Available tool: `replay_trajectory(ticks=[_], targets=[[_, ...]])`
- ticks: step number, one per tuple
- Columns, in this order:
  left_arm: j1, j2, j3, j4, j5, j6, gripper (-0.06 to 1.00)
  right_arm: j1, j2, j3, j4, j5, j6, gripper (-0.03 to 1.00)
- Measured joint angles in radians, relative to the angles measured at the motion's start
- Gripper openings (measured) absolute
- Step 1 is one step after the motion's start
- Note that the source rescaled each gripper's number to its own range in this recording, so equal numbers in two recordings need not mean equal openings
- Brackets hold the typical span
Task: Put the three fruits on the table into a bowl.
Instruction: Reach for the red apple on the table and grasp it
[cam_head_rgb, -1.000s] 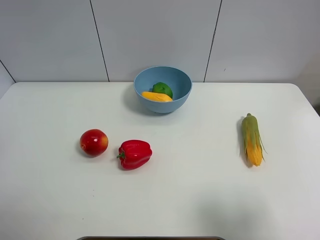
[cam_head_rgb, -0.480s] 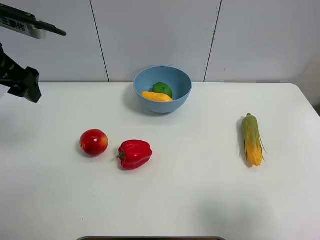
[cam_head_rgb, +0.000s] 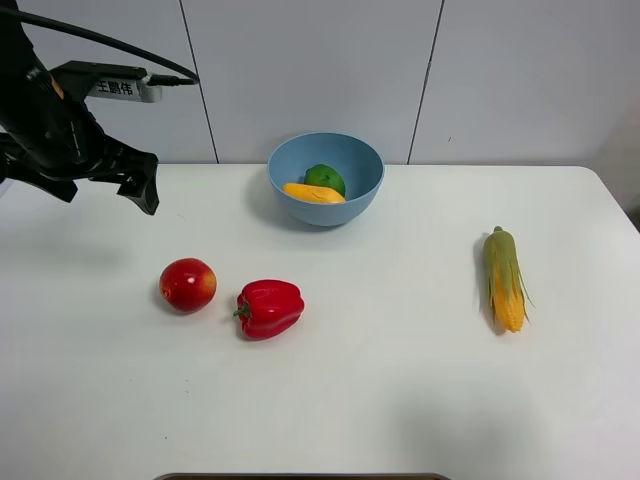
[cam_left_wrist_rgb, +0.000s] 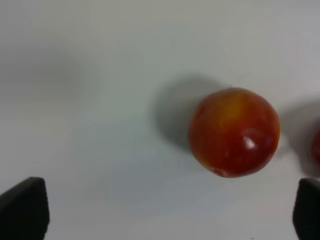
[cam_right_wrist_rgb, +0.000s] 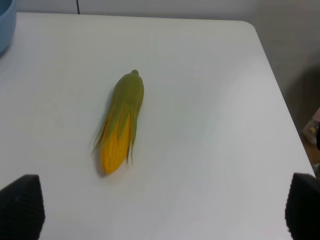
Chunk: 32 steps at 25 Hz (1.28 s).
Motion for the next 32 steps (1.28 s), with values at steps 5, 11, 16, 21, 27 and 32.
replay_trajectory(ticks=[5,11,16,21,27,32], targets=[[-0.035,0.045,0.000,0.000,0.003,-0.065,1.00,0.000,0.000,0.000,0.000,0.000,0.000,0.99],[-0.115,0.101,0.007,0.000,0.001,-0.096,1.00,0.000,0.000,0.000,0.000,0.000,0.000,0.99],[-0.128,0.110,0.048,-0.002,-0.034,-0.125,1.00,0.000,0.000,0.000,0.000,0.000,0.000,0.99],[-0.128,0.111,0.126,-0.002,-0.141,-0.128,1.00,0.000,0.000,0.000,0.000,0.000,0.000,0.99],[-0.128,0.143,0.162,-0.002,-0.218,-0.131,1.00,0.000,0.000,0.000,0.000,0.000,0.000,0.99],[-0.128,0.207,0.165,-0.004,-0.224,-0.133,1.00,0.000,0.000,0.000,0.000,0.000,0.000,0.99]])
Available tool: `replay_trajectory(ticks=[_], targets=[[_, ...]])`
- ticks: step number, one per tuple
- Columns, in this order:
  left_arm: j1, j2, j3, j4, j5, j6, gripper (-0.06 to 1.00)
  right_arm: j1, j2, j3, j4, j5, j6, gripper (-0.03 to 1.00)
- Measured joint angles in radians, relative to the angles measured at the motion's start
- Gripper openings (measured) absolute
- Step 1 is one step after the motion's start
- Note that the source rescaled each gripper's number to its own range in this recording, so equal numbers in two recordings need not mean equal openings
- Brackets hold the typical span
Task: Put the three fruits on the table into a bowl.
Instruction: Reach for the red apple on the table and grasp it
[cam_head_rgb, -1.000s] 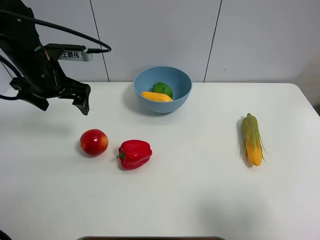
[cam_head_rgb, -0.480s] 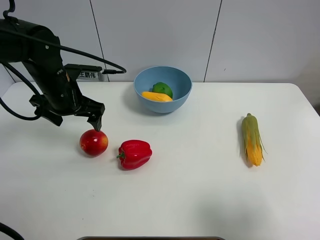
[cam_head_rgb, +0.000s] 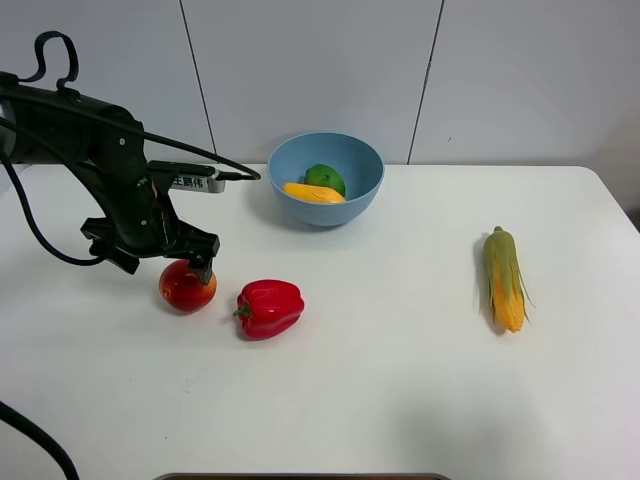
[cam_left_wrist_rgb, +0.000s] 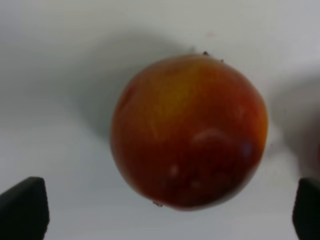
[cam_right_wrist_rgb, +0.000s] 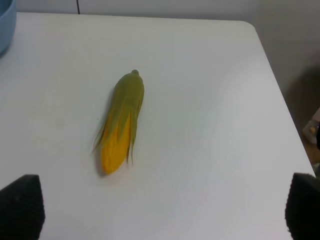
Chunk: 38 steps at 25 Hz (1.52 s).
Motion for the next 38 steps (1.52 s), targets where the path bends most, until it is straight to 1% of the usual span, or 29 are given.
replay_trajectory(ticks=[15,21,38], targets=[[0.000,0.086,0.000,-0.011,-0.099,0.002,1.00,0.000,0.000,0.000,0.000,0.000,0.000,0.99],[0.000,0.104,0.000,-0.022,-0.157,0.002,1.00,0.000,0.000,0.000,0.000,0.000,0.000,0.99],[0.000,0.213,0.000,-0.030,-0.170,0.015,1.00,0.000,0.000,0.000,0.000,0.000,0.000,0.99]])
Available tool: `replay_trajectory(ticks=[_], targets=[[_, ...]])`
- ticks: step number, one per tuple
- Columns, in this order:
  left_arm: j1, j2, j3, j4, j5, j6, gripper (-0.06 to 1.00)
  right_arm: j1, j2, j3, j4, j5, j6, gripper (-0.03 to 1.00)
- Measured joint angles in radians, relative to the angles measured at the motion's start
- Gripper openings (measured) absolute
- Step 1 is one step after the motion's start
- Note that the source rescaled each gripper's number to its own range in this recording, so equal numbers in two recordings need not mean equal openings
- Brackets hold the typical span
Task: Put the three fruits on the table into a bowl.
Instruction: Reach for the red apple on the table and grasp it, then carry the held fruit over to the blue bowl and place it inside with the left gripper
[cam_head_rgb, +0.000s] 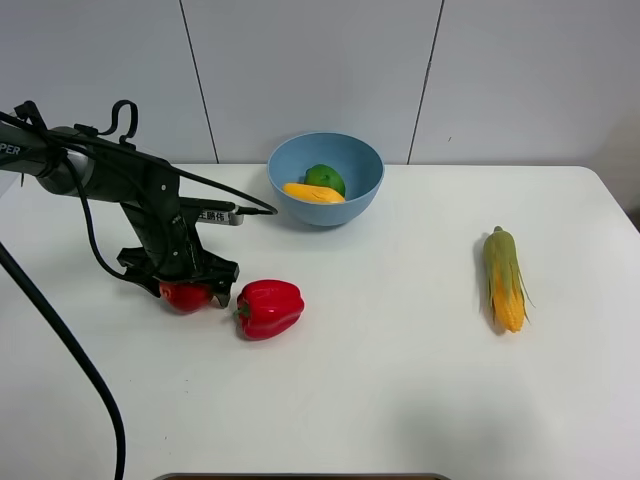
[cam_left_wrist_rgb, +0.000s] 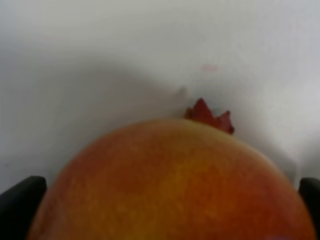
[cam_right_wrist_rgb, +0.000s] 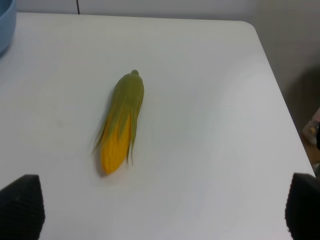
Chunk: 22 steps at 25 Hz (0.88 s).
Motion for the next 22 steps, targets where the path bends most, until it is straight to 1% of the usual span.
replay_trajectory(ticks=[11,12,13,14,15,16,17,22], targets=[[0.000,0.007,0.000,-0.001,-0.001,0.006,1.00,0.000,0.000,0.000,0.000,0.000,0.000,0.99],[0.000,0.007,0.000,-0.001,-0.002,0.006,0.95,0.000,0.000,0.000,0.000,0.000,0.000,0.99],[0.000,0.007,0.000,-0.001,-0.002,0.006,0.81,0.000,0.000,0.000,0.000,0.000,0.000,0.99],[0.000,0.007,0.000,-0.001,-0.005,0.006,0.53,0.000,0.000,0.000,0.000,0.000,0.000,0.99],[0.000,0.007,0.000,-0.001,-0.006,0.006,0.20,0.000,0.000,0.000,0.000,0.000,0.000,0.99],[0.000,0.007,0.000,-0.001,-0.008,0.006,0.00,0.000,0.000,0.000,0.000,0.000,0.000,0.99],[0.000,0.007,0.000,-0.001,-0.009,0.006,0.02,0.000,0.000,0.000,0.000,0.000,0.000,0.99],[0.000,0.007,0.000,0.000,-0.018,0.006,0.02,0.000,0.000,0.000,0.000,0.000,0.000,0.99]])
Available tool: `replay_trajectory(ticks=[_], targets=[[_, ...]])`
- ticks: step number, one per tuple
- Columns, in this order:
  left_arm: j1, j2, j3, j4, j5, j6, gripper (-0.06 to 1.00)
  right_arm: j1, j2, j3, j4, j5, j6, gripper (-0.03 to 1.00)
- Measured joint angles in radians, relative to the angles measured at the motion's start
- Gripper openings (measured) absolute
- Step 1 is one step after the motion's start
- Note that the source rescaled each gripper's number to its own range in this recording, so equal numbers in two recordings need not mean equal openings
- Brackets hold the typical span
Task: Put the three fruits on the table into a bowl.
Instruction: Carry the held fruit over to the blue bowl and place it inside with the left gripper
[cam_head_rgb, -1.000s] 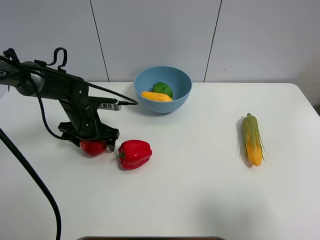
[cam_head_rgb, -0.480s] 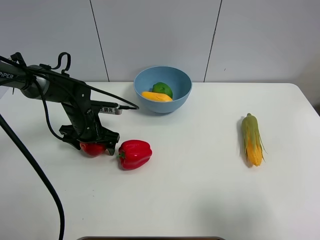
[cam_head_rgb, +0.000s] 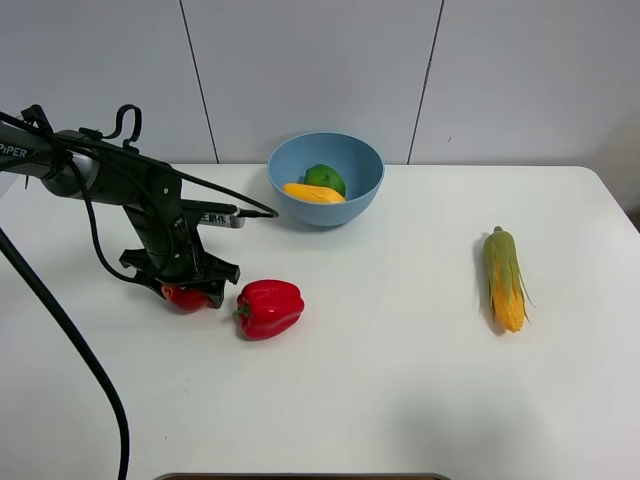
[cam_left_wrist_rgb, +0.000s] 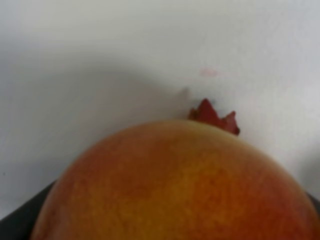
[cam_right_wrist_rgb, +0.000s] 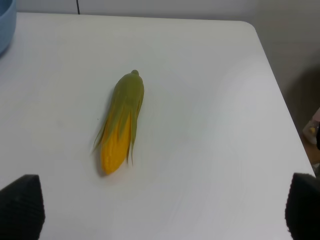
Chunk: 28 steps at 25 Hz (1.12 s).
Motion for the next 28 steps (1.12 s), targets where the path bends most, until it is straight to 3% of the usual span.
replay_trajectory(ticks=[28], targets=[[0.000,-0.030,0.000,0.000,0.007,0.000,0.02,0.000,0.000,0.000,0.000,0.000,0.000,0.99]])
